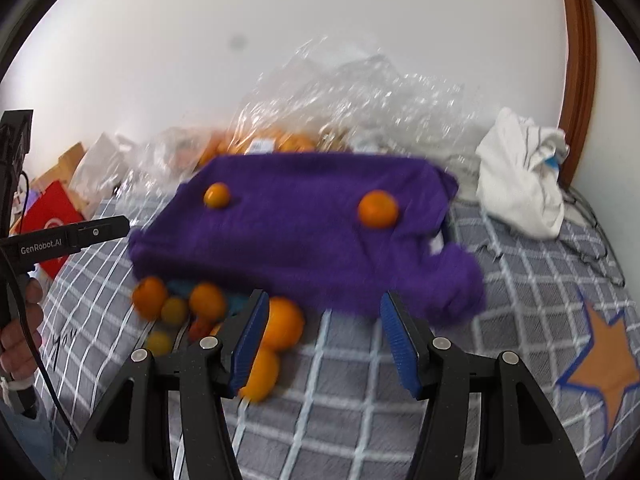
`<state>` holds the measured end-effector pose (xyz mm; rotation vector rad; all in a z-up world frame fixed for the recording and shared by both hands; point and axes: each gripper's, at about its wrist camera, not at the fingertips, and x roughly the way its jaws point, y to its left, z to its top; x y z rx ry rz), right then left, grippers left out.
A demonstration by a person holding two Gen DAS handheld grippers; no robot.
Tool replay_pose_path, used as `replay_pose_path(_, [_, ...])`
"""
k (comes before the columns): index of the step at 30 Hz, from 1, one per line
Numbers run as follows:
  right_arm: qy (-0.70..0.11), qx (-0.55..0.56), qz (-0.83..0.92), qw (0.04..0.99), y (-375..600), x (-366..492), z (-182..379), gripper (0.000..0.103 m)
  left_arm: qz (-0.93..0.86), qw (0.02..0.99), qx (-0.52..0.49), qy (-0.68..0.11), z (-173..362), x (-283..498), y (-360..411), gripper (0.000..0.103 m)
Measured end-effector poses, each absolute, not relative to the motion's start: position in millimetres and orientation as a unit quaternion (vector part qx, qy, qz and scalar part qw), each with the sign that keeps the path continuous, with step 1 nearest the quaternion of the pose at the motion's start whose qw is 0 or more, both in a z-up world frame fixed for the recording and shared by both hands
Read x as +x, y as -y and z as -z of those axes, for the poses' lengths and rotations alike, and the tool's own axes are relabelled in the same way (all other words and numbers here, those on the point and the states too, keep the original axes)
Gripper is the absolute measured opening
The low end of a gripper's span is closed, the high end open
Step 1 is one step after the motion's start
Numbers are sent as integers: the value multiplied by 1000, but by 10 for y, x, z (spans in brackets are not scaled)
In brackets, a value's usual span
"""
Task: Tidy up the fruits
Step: 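Open both grippers to set the oranges on the purple towel, then grasp the oval orange with the right gripper while the left gripper grasps a large orange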
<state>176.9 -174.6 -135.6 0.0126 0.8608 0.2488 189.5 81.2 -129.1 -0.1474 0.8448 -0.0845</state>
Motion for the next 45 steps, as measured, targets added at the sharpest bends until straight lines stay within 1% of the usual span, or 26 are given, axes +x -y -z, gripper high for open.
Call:
replay_pose_path(3, [-427,19,-139,893,1675,1637,1457,58,51,909,-86,-404,1439,1721,-918,43])
replay_pose_path(8, [-447,16,-149,882,1540,1555,1632,46,49,906,-112,-406,1665,1550,-1078,43])
replay_pose_path(11, [-456,24,-156,876,1511,1574,1694,46,50,909,-125,-395,1758,1437,-1154,43])
replay_pose_path(15, [-467,23,-150,871,1480,1658,1793,43,57,905,-134,-400,1876,1405,-1203,43])
replay_pose_path(17, [-474,26,-152,867,1470,1699,1840,39,58,905,-139,-399,1921,1392,-1231,43])
replay_pose_path(20, [-476,26,-156,865,1449,1728,1900,37,63,901,-146,-404,1961,1384,-1258,43])
replay_pose_path(22, [-473,23,-160,866,1438,1719,1902,33,68,899,-144,-409,1933,1377,-1240,43])
replay_pose_path(29, [-451,10,-123,884,1703,1581,1801,33,85,898,-138,-409,1779,1458,-1018,43])
replay_pose_path(32, [-444,1,-102,890,1885,1518,1775,33,86,897,-141,-410,1785,1546,-919,43])
replay_pose_path(37, [-444,22,-89,891,2139,1502,1808,33,82,898,-142,-408,1795,1645,-817,43])
replay_pose_path(41, [-435,41,-95,895,2224,1476,1791,33,74,897,-142,-413,1832,1718,-786,43])
replay_pose_path(45, [-432,35,-100,895,2168,1458,1793,33,71,895,-138,-419,1869,1780,-749,43])
